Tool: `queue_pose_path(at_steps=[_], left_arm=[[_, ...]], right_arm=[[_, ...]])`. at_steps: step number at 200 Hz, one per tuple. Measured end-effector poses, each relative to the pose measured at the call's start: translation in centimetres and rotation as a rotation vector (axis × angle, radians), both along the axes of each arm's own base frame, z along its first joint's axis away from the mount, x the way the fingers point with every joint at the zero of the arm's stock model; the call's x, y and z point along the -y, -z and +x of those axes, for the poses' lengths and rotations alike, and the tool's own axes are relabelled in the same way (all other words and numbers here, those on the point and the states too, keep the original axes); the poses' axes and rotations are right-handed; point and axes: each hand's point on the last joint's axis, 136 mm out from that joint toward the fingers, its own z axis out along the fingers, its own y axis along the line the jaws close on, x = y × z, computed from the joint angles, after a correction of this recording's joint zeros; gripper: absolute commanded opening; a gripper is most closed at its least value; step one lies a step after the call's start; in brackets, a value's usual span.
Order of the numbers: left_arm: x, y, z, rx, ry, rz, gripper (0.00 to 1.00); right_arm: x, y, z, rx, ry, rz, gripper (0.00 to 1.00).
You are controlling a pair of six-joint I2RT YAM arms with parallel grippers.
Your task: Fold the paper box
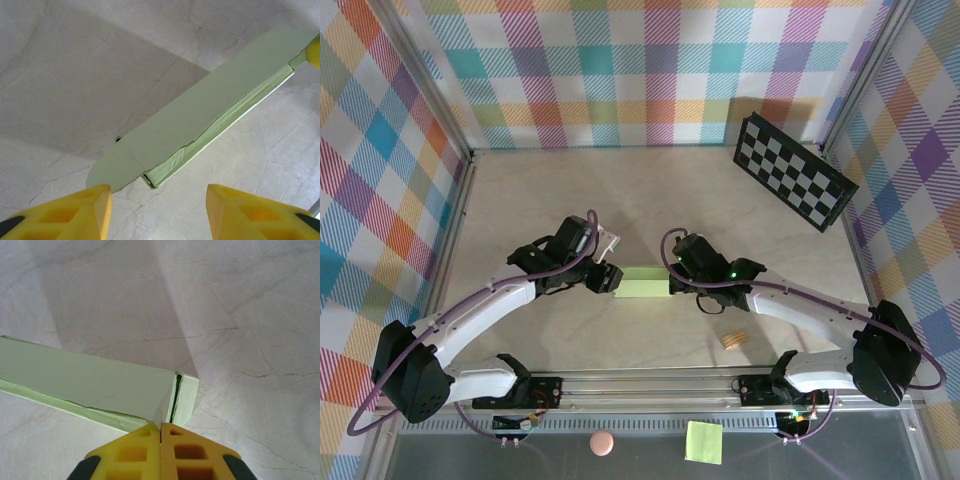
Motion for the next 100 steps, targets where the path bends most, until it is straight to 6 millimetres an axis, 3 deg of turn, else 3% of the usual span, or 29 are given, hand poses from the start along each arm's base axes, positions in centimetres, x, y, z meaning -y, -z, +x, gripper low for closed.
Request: queue_pose_path(at_steps=[24,68,100], left_arm=[[-0.1,0.6,0.2,-0.009,-0.012,0.018,0.51],[-0.1,2.4,0.3,-0.063,-0.024,0.048,0.39],[-0.1,2.3,0.4,-0.062,-0.034,0.046,0.40]], right_arm=[[0.0,0.0,-0.1,0.000,-0.004,-0.003,0.00],[0.0,0.0,-0.1,0.000,-0.005,-0.005,0.00],[0.0,-0.1,-0.1,-0.001,-0.005,-0.005,0.00]])
